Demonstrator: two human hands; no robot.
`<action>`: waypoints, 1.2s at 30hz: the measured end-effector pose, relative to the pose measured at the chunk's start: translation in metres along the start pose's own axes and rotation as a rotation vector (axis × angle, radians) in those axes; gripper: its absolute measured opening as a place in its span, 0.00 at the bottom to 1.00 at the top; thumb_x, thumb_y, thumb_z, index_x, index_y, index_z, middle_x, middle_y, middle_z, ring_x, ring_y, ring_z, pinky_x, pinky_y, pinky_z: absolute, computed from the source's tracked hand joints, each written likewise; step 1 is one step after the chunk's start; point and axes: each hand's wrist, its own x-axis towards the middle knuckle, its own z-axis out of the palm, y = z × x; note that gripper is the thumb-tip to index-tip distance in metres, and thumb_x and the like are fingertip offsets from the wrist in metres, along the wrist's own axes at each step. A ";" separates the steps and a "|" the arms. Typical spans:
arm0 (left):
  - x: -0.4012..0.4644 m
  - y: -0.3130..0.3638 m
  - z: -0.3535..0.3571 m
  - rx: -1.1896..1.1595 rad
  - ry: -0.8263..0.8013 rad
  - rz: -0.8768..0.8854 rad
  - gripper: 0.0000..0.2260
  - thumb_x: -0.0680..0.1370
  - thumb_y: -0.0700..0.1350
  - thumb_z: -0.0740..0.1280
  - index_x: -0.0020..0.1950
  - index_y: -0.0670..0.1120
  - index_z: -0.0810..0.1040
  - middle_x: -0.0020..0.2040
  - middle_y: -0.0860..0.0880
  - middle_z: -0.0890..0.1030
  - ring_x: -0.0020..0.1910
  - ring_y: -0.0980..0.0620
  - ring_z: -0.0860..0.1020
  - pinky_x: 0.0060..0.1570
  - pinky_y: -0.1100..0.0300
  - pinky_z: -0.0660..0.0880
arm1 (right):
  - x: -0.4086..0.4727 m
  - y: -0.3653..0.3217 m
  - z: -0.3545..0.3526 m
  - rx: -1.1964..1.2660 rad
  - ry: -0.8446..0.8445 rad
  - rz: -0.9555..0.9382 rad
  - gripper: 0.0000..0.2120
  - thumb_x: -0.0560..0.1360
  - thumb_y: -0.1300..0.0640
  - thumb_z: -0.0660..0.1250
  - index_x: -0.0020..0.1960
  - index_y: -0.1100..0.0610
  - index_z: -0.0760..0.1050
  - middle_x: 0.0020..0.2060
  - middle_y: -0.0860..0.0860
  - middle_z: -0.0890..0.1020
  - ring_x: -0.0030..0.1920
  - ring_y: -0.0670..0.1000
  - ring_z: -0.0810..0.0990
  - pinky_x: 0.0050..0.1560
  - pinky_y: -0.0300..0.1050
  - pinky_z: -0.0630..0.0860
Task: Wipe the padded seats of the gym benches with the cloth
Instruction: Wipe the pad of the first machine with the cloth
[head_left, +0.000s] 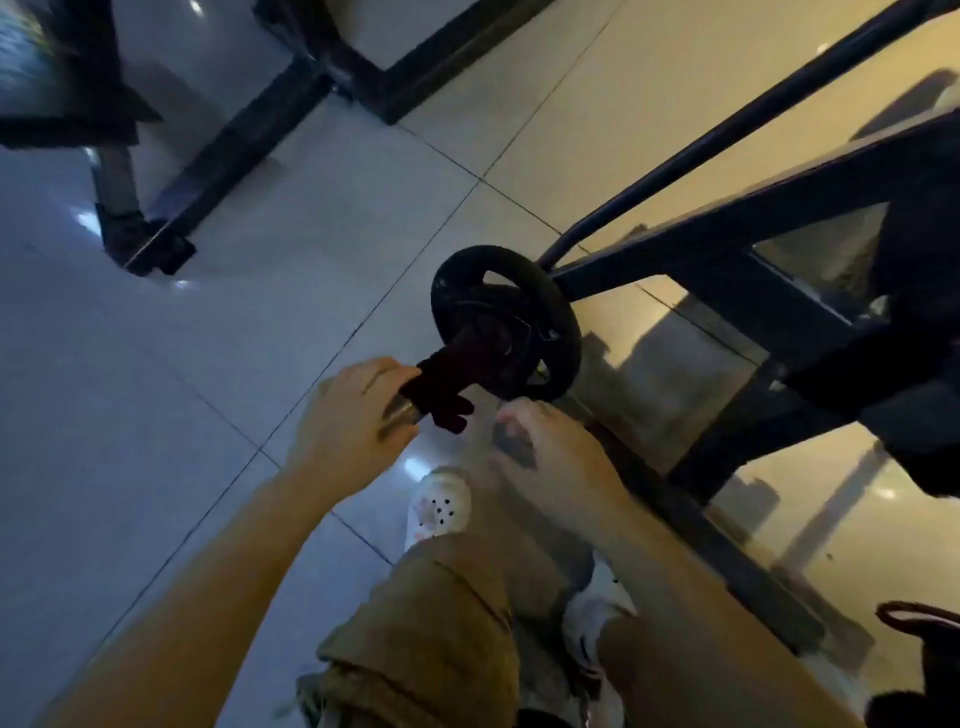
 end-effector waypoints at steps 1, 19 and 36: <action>0.001 -0.007 0.015 0.055 0.031 0.039 0.24 0.70 0.48 0.74 0.64 0.44 0.76 0.60 0.43 0.78 0.55 0.41 0.78 0.52 0.44 0.77 | 0.014 0.006 0.013 0.026 0.007 -0.034 0.20 0.78 0.50 0.67 0.68 0.52 0.69 0.62 0.47 0.73 0.62 0.47 0.72 0.53 0.38 0.68; -0.012 -0.043 0.100 0.376 0.649 0.200 0.18 0.73 0.55 0.71 0.59 0.48 0.82 0.54 0.50 0.84 0.45 0.46 0.83 0.39 0.56 0.77 | 0.100 0.052 0.096 0.001 0.362 -0.343 0.04 0.79 0.60 0.64 0.49 0.53 0.70 0.38 0.45 0.79 0.38 0.42 0.78 0.45 0.27 0.72; -0.013 -0.035 0.102 0.279 0.747 0.077 0.21 0.74 0.60 0.64 0.63 0.52 0.79 0.57 0.55 0.82 0.56 0.51 0.78 0.46 0.60 0.74 | 0.072 0.036 0.061 -0.066 0.604 -0.660 0.07 0.81 0.54 0.62 0.54 0.54 0.78 0.41 0.43 0.80 0.42 0.40 0.77 0.45 0.31 0.74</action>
